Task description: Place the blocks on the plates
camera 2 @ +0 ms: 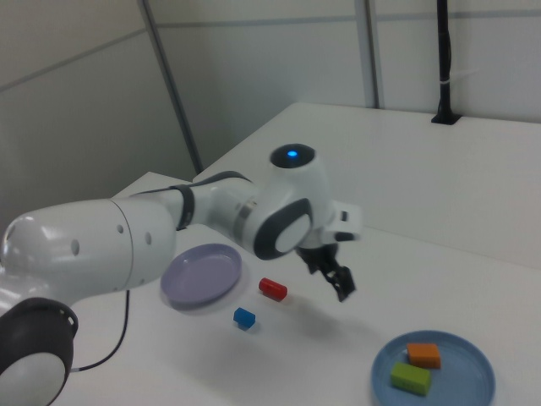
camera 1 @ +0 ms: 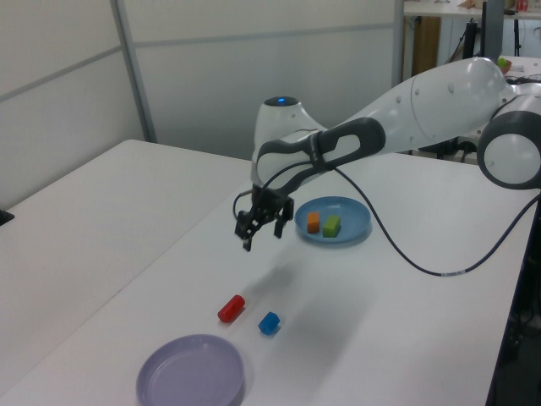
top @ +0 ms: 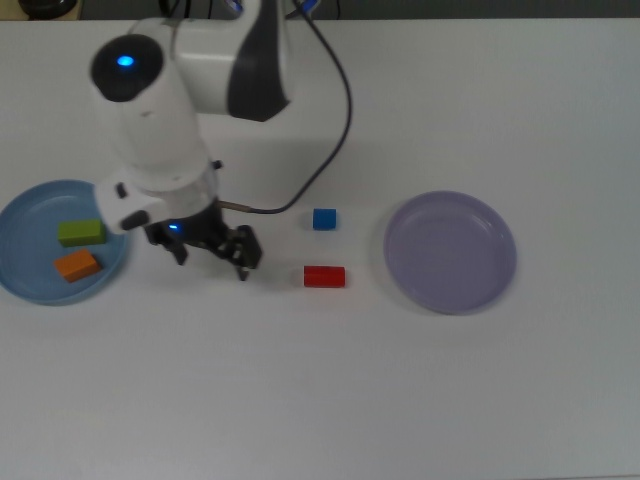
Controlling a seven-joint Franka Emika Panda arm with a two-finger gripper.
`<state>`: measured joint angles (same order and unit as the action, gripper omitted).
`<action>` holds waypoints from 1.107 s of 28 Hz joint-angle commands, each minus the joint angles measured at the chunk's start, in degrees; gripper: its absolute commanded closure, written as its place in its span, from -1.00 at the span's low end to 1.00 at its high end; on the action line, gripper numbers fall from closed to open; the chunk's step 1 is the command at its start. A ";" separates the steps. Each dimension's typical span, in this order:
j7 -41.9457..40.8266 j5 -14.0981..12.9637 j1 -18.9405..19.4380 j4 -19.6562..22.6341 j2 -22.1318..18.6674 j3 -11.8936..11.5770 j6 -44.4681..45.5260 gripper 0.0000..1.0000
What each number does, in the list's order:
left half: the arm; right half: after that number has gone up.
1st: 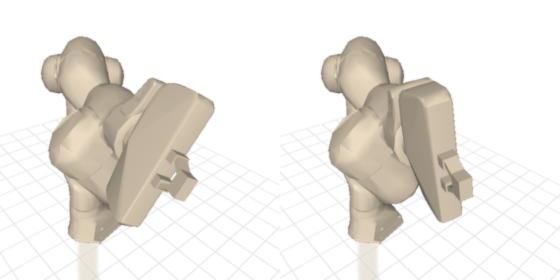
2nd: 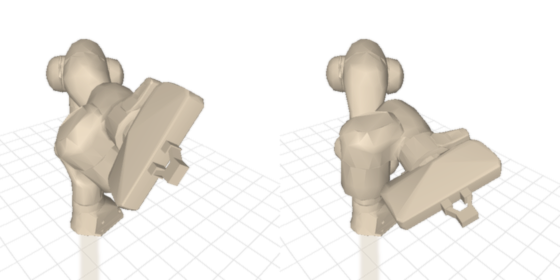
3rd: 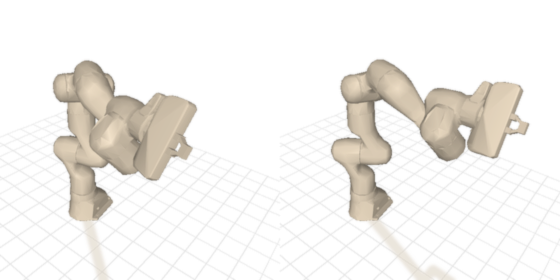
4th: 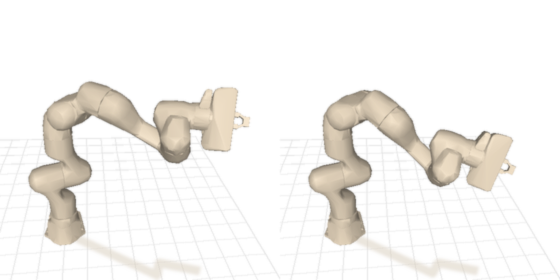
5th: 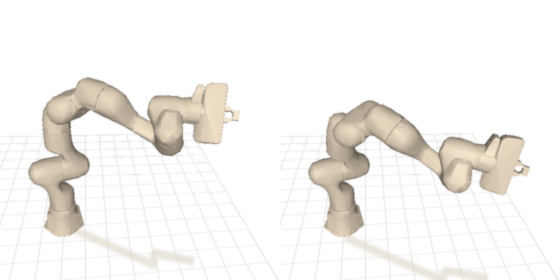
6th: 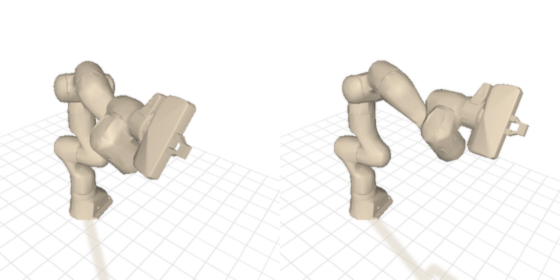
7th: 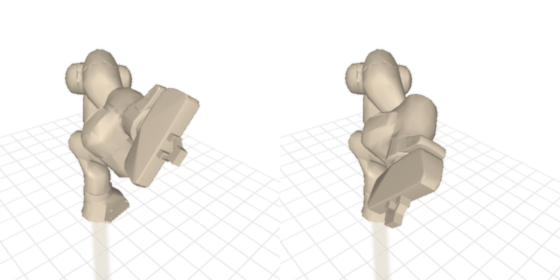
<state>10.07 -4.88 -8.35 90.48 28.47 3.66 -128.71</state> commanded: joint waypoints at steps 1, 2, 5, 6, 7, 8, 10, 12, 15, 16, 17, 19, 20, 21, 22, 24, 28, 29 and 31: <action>-1.89 0.75 3.42 0.84 -0.61 -0.32 1.18 -1.00; -1.98 0.75 4.47 0.84 -0.52 -0.32 1.18 -1.00; -1.98 0.75 5.97 0.93 0.01 -0.32 1.18 -1.00; -1.98 0.75 6.32 0.93 0.27 -0.32 1.09 -1.00; -1.98 0.84 6.68 0.93 0.36 -0.32 1.09 -1.00; -2.33 0.84 7.72 0.84 1.06 -0.32 0.91 -1.00; -3.12 1.02 8.78 0.93 1.68 -0.32 0.83 -1.00; -4.17 1.63 9.75 0.93 1.94 -0.32 0.74 -1.00; -5.06 3.83 11.07 0.93 3.17 -0.32 0.56 -1.00; -5.06 4.18 11.25 0.84 3.44 -0.32 0.47 -1.00; -5.06 4.53 11.51 0.84 3.70 -0.32 0.47 -1.00; -5.06 4.80 12.47 0.84 4.23 -0.32 0.47 -1.00; -5.06 4.88 12.65 0.84 4.23 -0.32 0.39 -1.00; -5.15 4.88 12.74 0.84 4.32 -0.41 0.39 -1.00; -5.15 4.88 12.74 0.84 4.32 -0.32 0.39 -1.00; -5.15 4.80 12.74 0.84 4.32 -0.32 0.30 -1.00; -4.88 4.62 12.74 0.84 4.32 -0.32 -1.46 -1.00; -4.80 4.62 12.74 0.84 4.32 -0.32 -1.55 -1.00; -4.80 4.53 12.74 0.84 4.23 -0.32 -1.46 -1.00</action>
<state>6.27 -0.61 4.12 90.93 33.00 3.83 -128.98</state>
